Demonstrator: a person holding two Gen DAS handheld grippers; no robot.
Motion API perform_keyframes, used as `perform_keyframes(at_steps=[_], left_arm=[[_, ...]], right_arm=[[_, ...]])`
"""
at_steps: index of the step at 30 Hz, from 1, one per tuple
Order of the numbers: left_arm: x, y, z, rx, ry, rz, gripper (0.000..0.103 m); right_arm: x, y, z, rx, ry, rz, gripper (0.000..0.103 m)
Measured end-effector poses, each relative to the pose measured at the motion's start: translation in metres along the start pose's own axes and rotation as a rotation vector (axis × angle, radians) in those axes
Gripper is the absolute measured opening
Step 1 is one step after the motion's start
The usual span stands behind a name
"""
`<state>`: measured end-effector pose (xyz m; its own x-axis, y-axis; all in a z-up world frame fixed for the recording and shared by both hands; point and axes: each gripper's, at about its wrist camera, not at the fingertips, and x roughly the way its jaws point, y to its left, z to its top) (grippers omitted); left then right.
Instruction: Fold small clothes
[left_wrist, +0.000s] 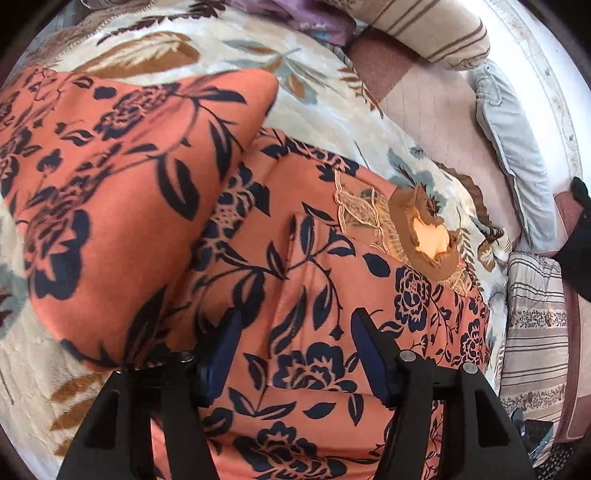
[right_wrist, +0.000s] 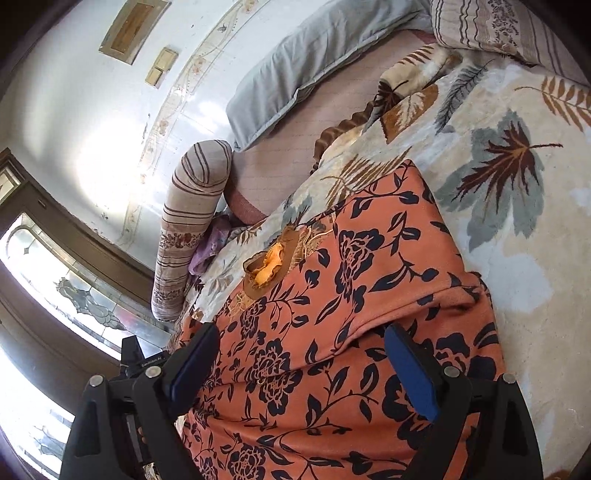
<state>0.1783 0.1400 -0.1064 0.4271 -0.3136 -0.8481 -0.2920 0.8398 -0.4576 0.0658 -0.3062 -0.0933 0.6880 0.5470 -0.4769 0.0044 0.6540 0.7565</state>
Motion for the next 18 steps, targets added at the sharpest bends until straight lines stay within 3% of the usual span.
perform_keyframes(at_steps=[6,11,12,13,14,16,18], left_arm=[[0.011,-0.011,0.002,0.021,0.023,0.028,0.048],[0.017,-0.016,0.003,0.040,0.030,0.058,0.046],[0.019,-0.016,0.003,0.043,0.031,0.077,0.036],[0.020,-0.017,0.004,0.059,0.030,0.109,0.017],[0.020,-0.019,0.005,0.076,0.033,0.134,0.010],[0.015,-0.018,0.006,0.074,0.015,0.132,0.006],[-0.001,-0.026,0.007,0.098,-0.078,0.146,0.005]], right_arm=[[0.003,0.001,0.000,0.000,0.010,0.010,0.092],[0.003,0.001,0.001,0.006,0.013,0.025,0.092],[0.003,0.001,0.001,0.006,0.014,0.027,0.092],[0.003,0.002,0.001,0.003,0.015,0.027,0.092],[0.004,0.002,0.001,0.002,0.015,0.028,0.092],[0.003,0.002,0.002,0.003,0.013,0.026,0.092],[0.003,0.001,0.003,0.005,0.010,0.024,0.092]])
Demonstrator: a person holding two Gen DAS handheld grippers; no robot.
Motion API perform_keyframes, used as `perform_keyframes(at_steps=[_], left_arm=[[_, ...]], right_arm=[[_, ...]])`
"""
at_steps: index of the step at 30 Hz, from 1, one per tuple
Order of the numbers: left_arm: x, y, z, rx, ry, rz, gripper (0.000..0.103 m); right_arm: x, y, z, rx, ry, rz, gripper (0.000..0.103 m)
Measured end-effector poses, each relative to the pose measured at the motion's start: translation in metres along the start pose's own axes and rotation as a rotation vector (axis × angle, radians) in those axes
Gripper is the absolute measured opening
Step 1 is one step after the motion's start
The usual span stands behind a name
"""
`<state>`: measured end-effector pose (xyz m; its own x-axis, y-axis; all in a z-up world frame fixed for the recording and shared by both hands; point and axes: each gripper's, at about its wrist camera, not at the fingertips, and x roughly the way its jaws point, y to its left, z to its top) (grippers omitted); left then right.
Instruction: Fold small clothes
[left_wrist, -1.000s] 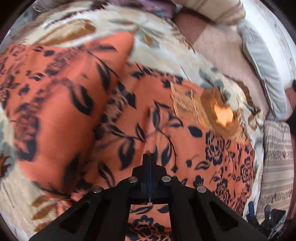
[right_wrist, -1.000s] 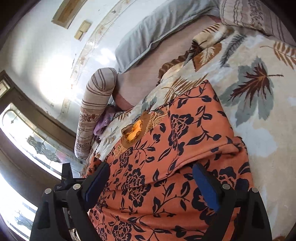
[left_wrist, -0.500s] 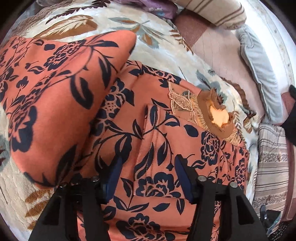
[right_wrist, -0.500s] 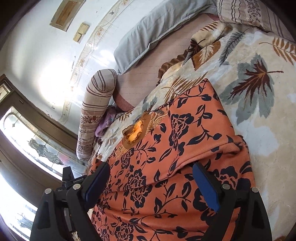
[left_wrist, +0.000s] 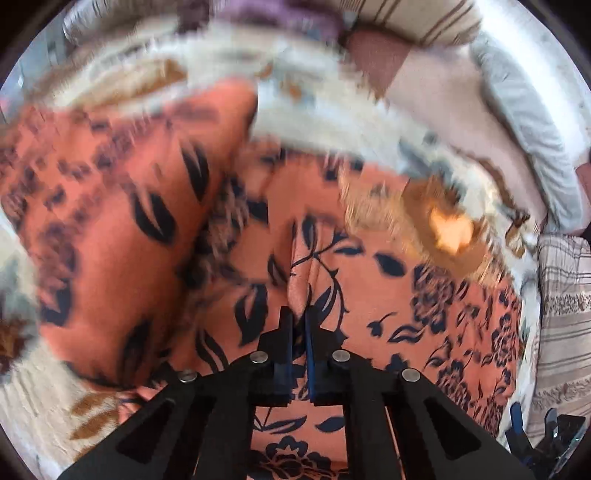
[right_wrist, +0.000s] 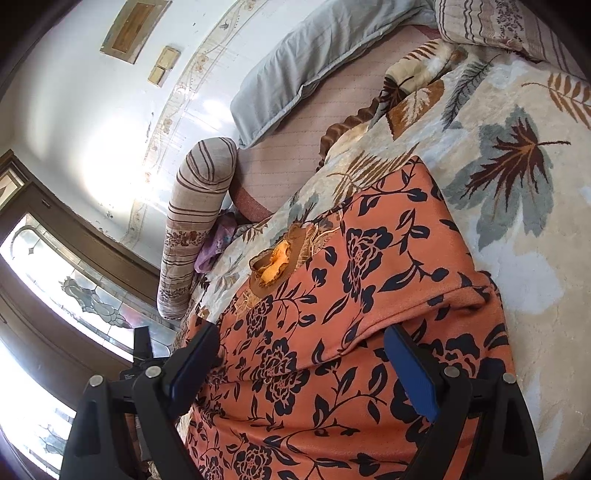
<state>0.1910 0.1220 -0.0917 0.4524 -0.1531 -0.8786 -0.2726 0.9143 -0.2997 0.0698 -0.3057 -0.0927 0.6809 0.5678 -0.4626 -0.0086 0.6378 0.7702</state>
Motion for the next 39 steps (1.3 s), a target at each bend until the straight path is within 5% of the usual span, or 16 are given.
perform_keyframes(at_steps=[3,8,12,15,17,19,20,22,24,26,30,32,39], left_arm=[[-0.021,-0.011,-0.001,0.059,-0.107,0.023,0.005],[0.022,-0.003,-0.013,0.068,0.013,0.096,0.007],[0.020,-0.006,-0.013,0.104,-0.015,0.100,0.009],[0.020,-0.004,-0.010,0.081,0.001,0.072,0.009],[0.012,0.005,-0.009,0.048,0.029,0.025,0.012],[-0.013,0.016,-0.009,0.032,0.003,-0.053,0.015],[-0.035,0.025,-0.008,0.041,-0.058,-0.107,0.020],[-0.069,0.047,-0.006,0.026,-0.143,-0.150,0.072],[-0.101,0.088,-0.005,-0.057,-0.259,-0.165,0.086],[-0.118,0.142,-0.002,-0.173,-0.333,-0.155,0.086],[-0.103,0.254,0.020,-0.493,-0.315,-0.214,0.085],[-0.085,0.295,0.032,-0.611,-0.286,-0.240,0.078],[-0.045,0.347,0.074,-0.678,-0.277,-0.187,0.075]], right_arm=[[-0.003,-0.001,0.002,0.000,-0.011,-0.003,0.092],[-0.004,-0.002,0.005,0.002,-0.012,-0.013,0.092],[-0.009,-0.002,0.029,0.086,-0.029,0.029,0.094],[0.019,-0.018,0.051,0.153,0.037,0.038,0.098],[0.046,-0.054,0.054,0.252,0.100,-0.097,0.096],[0.037,-0.065,0.047,0.300,0.050,-0.076,0.090],[0.026,-0.053,0.046,0.244,0.022,-0.092,0.090],[0.003,-0.015,0.036,0.072,-0.043,-0.143,0.091],[-0.008,0.012,0.016,-0.054,-0.063,-0.146,0.093],[-0.002,0.035,-0.020,-0.214,-0.011,-0.179,0.094],[0.040,0.038,-0.078,-0.353,0.145,-0.286,0.094],[0.047,0.038,-0.087,-0.401,0.146,-0.332,0.095],[0.042,0.034,-0.088,-0.396,0.145,-0.331,0.096]])
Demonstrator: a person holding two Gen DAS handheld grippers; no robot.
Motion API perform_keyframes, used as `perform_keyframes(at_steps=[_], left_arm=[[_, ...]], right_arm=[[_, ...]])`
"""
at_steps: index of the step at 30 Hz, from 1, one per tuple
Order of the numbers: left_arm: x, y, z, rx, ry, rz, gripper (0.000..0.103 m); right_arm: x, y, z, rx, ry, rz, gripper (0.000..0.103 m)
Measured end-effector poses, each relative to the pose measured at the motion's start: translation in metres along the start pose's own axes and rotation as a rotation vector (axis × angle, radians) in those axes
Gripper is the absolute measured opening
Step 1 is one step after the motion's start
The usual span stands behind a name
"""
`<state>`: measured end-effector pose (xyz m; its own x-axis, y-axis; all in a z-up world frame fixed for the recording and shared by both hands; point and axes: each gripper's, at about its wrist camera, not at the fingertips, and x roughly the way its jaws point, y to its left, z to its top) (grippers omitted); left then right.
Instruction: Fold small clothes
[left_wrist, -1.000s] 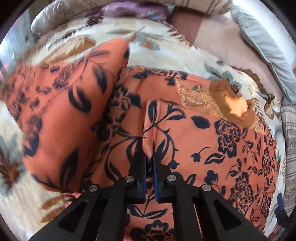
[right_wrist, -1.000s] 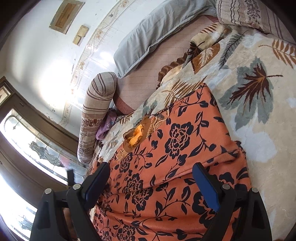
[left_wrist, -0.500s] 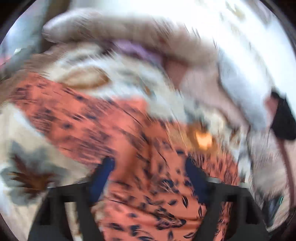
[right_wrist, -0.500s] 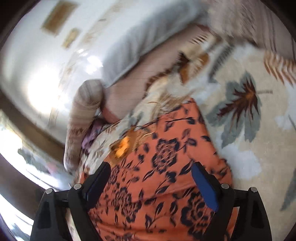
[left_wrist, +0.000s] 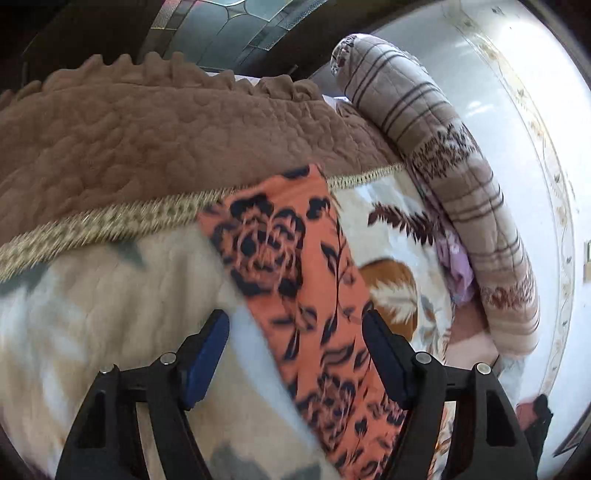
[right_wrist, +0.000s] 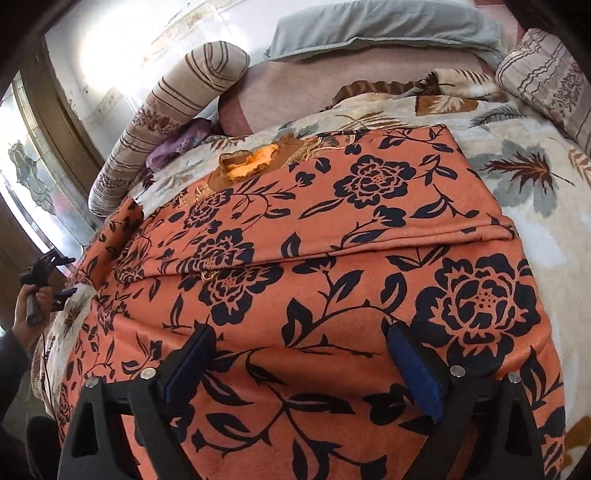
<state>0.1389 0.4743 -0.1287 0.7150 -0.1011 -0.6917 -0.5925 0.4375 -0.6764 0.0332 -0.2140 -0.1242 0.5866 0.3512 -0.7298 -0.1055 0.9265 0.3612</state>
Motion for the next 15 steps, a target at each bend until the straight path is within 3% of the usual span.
perform_keyframes(at_steps=[3,5,6,9,11,13,15], left_arm=[[0.009,-0.008,0.008,0.018,-0.015,0.014,0.074],[0.012,-0.009,0.014,0.019,-0.010,0.067,0.043],[0.013,-0.006,0.015,0.028,0.011,0.113,0.004],[0.014,-0.011,0.016,0.068,0.001,0.150,0.005],[-0.004,-0.043,0.006,0.204,-0.076,0.217,0.005],[-0.028,-0.078,-0.012,0.320,-0.132,0.190,0.005],[-0.060,-0.132,-0.044,0.464,-0.177,0.111,0.005]], right_arm=[[0.004,0.005,0.001,-0.013,0.006,-0.008,0.098],[0.005,0.005,0.002,-0.012,0.005,-0.008,0.098],[0.005,0.005,0.002,-0.011,0.005,-0.006,0.098],[0.005,0.003,0.001,-0.003,0.002,0.004,0.098],[0.004,0.001,0.001,0.007,-0.002,0.017,0.098],[0.004,-0.001,0.001,0.018,-0.006,0.031,0.098],[0.003,-0.003,0.001,0.026,-0.009,0.042,0.099]])
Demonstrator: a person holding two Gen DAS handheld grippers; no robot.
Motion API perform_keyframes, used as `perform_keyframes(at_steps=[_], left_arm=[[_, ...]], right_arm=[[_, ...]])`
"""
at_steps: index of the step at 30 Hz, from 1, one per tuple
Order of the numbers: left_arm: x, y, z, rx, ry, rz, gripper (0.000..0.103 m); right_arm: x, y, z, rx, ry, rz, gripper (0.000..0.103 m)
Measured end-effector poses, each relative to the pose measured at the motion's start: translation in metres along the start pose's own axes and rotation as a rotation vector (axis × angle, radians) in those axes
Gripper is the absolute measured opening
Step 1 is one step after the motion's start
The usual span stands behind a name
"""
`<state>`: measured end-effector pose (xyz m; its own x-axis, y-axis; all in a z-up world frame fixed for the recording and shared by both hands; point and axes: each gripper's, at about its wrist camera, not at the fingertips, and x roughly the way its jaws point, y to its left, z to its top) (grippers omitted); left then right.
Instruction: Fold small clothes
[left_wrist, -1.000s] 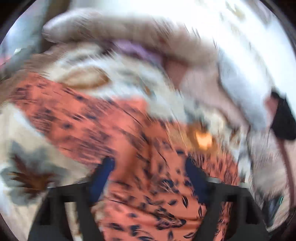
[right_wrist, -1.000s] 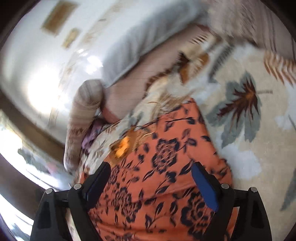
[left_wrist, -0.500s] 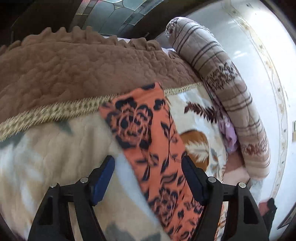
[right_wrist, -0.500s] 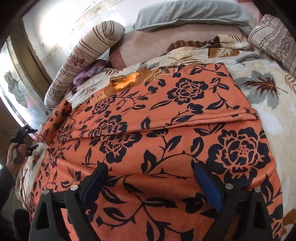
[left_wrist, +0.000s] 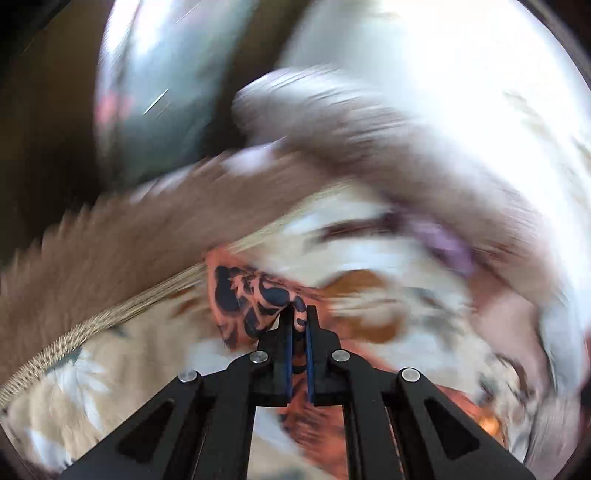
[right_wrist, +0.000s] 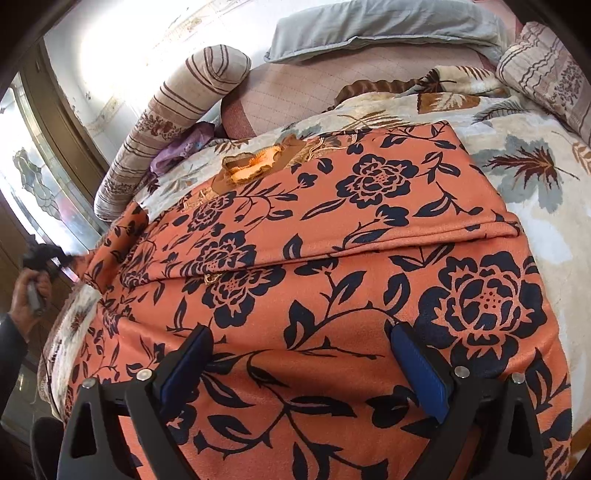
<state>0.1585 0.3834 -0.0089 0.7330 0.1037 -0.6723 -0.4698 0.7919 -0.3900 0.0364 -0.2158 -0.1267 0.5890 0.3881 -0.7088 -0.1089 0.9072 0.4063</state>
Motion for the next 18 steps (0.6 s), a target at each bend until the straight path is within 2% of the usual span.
perform_keyframes(at_steps=[2,4,7,10,12,13,15,17,18], left_arm=[[-0.038,-0.061,-0.006,0.115,-0.053,-0.098,0.005],[-0.067,-0.124,-0.021,0.206,-0.062,-0.217,0.005],[-0.099,-0.222,-0.066,0.329,-0.021,-0.407,0.005],[-0.108,-0.293,-0.114,0.401,0.051,-0.529,0.007],[-0.098,-0.335,-0.157,0.464,0.113,-0.552,0.015],[-0.089,-0.348,-0.177,0.502,0.153,-0.540,0.042],[-0.056,-0.362,-0.217,0.576,0.263,-0.452,0.076],[-0.030,-0.346,-0.242,0.610,0.346,-0.369,0.075],[-0.025,-0.335,-0.245,0.603,0.349,-0.346,0.075]], right_arm=[[-0.001,-0.001,0.000,0.008,-0.002,0.008,0.099],[-0.002,-0.001,0.001,0.014,-0.004,0.015,0.099],[-0.004,-0.004,0.002,0.033,-0.010,0.036,0.099],[-0.007,-0.008,0.003,0.061,-0.019,0.064,0.098],[-0.010,-0.012,0.003,0.091,-0.030,0.084,0.098],[-0.013,-0.015,0.004,0.111,-0.035,0.095,0.098],[-0.019,-0.020,0.005,0.161,-0.046,0.123,0.098],[-0.028,-0.028,0.006,0.217,-0.065,0.151,0.098],[-0.033,-0.033,0.008,0.250,-0.076,0.163,0.098]])
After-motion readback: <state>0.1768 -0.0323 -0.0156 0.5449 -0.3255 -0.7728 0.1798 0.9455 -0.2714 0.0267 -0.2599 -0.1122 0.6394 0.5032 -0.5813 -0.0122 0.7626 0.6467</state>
